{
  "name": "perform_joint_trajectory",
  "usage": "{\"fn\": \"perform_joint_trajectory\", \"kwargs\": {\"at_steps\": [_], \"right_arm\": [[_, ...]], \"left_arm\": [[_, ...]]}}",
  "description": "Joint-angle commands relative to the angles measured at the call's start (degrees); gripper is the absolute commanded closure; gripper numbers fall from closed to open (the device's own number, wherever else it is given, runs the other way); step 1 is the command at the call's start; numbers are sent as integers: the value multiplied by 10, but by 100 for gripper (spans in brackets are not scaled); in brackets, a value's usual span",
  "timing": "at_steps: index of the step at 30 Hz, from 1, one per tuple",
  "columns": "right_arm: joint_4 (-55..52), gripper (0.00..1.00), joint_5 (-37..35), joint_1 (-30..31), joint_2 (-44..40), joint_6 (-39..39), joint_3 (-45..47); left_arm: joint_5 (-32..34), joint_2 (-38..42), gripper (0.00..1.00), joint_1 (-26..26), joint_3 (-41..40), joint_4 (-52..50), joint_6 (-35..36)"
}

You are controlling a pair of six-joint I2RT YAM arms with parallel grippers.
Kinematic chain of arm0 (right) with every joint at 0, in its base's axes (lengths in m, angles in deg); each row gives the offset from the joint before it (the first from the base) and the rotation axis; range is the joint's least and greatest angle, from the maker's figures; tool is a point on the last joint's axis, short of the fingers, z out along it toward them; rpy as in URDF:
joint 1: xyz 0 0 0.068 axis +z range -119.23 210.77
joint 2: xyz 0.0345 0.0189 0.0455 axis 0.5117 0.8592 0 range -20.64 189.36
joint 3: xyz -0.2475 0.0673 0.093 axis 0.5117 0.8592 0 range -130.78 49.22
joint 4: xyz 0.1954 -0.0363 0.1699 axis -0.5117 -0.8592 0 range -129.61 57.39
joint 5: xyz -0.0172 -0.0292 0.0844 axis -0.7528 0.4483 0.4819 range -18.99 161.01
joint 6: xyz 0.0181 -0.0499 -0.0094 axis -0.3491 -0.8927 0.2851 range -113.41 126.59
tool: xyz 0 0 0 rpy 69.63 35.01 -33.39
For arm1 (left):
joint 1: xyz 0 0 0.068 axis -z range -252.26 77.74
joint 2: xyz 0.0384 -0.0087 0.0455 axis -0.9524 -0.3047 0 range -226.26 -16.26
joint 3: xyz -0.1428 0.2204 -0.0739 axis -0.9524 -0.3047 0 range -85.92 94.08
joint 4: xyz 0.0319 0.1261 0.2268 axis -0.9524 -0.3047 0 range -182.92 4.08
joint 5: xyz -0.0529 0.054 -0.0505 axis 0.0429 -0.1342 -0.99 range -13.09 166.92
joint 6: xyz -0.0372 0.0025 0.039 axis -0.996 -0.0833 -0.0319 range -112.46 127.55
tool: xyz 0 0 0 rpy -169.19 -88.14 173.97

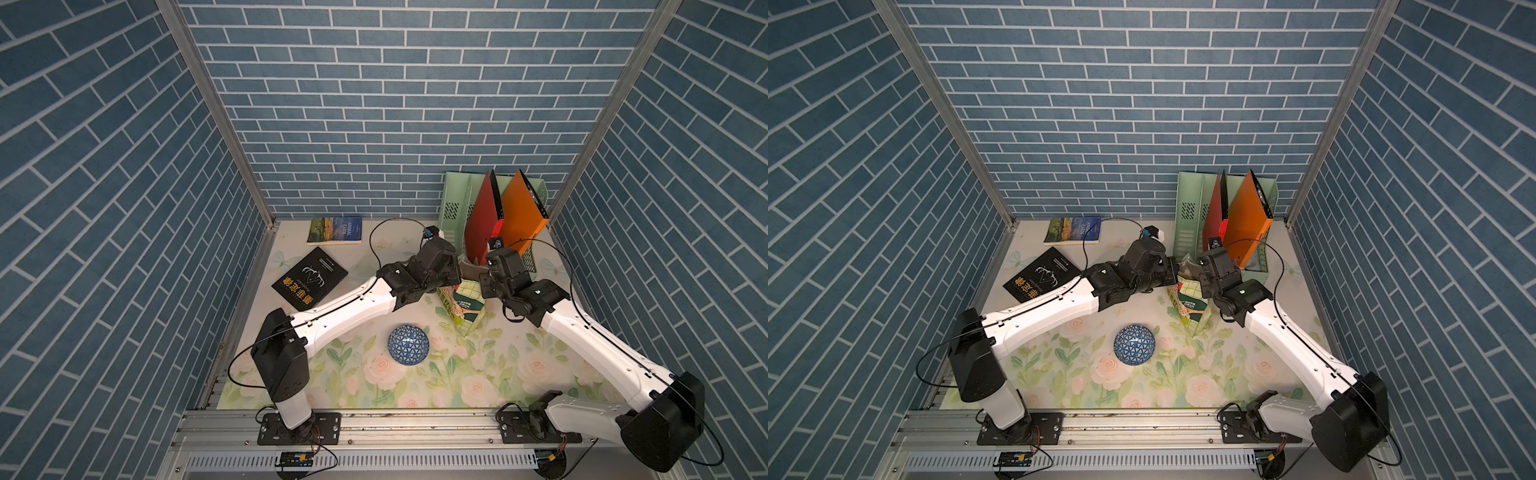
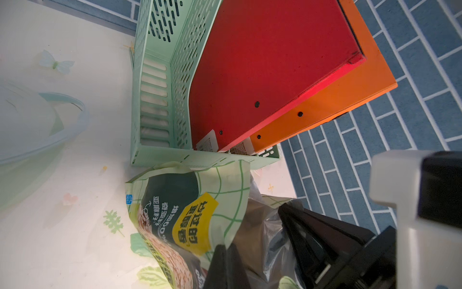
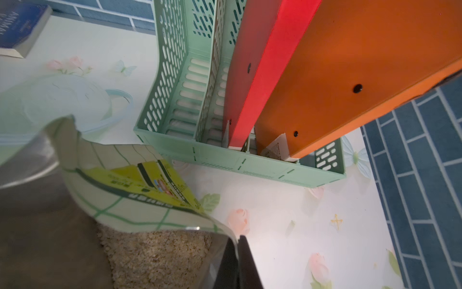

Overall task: Pour the oats into the breakfast bowl
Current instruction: Open the oats bag at the center of the board, then pick up the oats bag from the center of the board.

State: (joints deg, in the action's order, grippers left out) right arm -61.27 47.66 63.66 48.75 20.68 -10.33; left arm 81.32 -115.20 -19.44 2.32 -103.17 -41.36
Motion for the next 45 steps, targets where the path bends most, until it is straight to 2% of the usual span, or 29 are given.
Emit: {"fn": "perform_joint_trajectory", "kwargs": {"at_steps": [1, 5, 7, 11, 18, 21, 30, 34, 39, 45], "right_arm": [[105, 97, 66, -18, -19, -9, 11], [149, 74, 138, -30, -32, 12, 43], [163, 53, 161, -30, -59, 21, 62], [203, 3, 185, -22, -148, 58, 122], [205, 0, 148, 43, -267, 132, 214], [246, 0, 133, 67, -306, 169, 296], [296, 0, 31, 143, -404, 203, 439], [339, 0, 1, 153, -396, 216, 507], [479, 0, -1, 153, -350, 226, 578], [587, 0, 4, 154, -254, 176, 596]], "left_arm": [[2, -5, 100, -11, 7, 40, -8], [3, -16, 100, -18, 3, 40, -11], [1, -17, 100, -20, 2, 43, -12], [-5, -14, 100, -20, -3, 53, -13], [-4, -14, 100, -25, -7, 54, -13], [-4, -11, 100, -27, -10, 57, -12], [-11, -10, 100, -29, -15, 62, -11], [-14, -12, 100, -29, -12, 65, -11], [-17, -12, 100, -30, -12, 65, -11], [-19, -12, 100, -31, -10, 65, -9]]}}
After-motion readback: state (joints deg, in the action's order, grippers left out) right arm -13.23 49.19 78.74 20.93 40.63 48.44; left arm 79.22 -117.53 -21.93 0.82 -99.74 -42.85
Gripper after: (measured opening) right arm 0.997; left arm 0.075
